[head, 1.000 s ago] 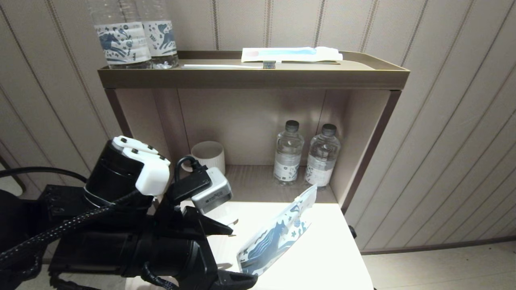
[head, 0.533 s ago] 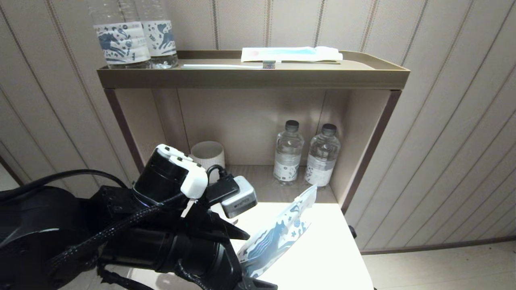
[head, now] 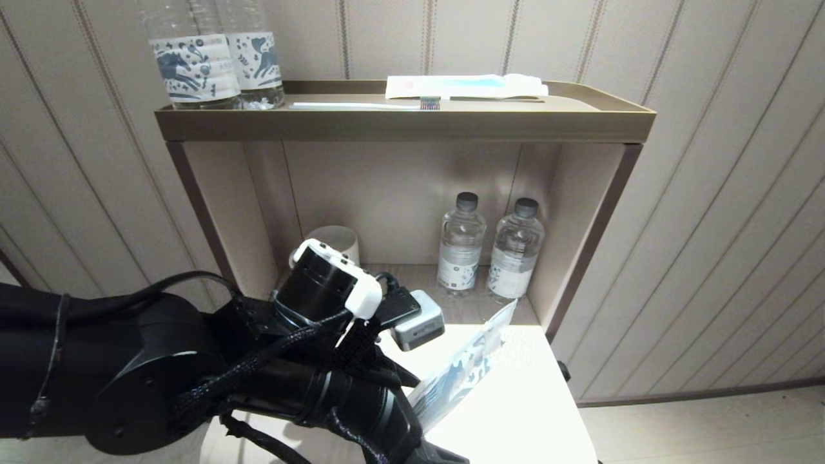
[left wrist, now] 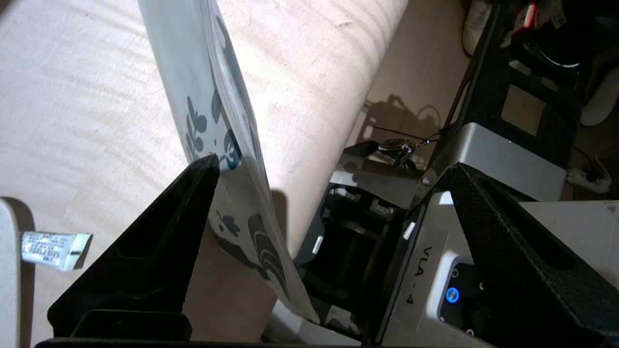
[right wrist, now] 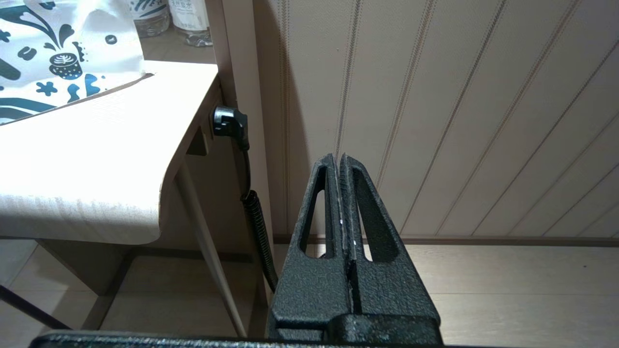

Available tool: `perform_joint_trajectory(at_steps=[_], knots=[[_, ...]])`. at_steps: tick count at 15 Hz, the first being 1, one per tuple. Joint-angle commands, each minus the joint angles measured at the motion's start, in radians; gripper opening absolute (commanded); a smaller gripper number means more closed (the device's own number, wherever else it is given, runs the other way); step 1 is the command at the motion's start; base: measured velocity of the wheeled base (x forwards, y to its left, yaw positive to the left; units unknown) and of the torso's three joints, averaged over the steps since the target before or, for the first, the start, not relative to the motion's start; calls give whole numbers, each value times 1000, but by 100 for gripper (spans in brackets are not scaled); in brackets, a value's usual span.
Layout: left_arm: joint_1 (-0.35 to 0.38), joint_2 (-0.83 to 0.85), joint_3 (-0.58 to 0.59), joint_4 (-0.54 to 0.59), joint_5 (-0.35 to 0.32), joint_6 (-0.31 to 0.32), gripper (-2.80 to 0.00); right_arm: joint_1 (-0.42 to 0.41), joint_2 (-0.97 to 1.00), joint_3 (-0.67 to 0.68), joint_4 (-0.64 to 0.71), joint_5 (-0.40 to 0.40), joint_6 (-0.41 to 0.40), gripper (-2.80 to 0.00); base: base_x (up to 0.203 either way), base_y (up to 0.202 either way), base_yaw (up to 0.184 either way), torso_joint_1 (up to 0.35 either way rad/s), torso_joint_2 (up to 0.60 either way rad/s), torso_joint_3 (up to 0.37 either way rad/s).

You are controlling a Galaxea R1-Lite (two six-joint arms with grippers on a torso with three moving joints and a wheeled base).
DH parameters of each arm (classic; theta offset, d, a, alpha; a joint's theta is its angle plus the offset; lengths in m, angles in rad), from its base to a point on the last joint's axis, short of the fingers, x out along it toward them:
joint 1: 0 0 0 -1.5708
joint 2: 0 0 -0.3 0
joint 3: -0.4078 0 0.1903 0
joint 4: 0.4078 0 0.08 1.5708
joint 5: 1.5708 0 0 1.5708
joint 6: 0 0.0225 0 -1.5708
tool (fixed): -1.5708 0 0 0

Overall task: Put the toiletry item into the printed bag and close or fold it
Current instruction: Pick up the storage bag

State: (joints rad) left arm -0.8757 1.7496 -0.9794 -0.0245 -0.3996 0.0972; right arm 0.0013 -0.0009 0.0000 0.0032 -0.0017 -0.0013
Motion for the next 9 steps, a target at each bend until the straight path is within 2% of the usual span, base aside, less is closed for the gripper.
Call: perform_joint_trajectory(at_steps=[1,4,6,9], knots=[[-7,32,-18,0,-3,1,0,0,1,0,0,0,0,-280,0,0,0,0,0,0],[-8,62,-25,-30,-7,-1,0,0,1,0,0,0,0,-280,0,0,0,0,0,0],[-8,88,7,-136,-4,-15,0,0,1,0,0,-1,0,-280,0,0,0,0,0,0],[-6,94,15,-155,-2,-22,0,0,1,0,0,-1,0,-280,0,0,0,0,0,0]])
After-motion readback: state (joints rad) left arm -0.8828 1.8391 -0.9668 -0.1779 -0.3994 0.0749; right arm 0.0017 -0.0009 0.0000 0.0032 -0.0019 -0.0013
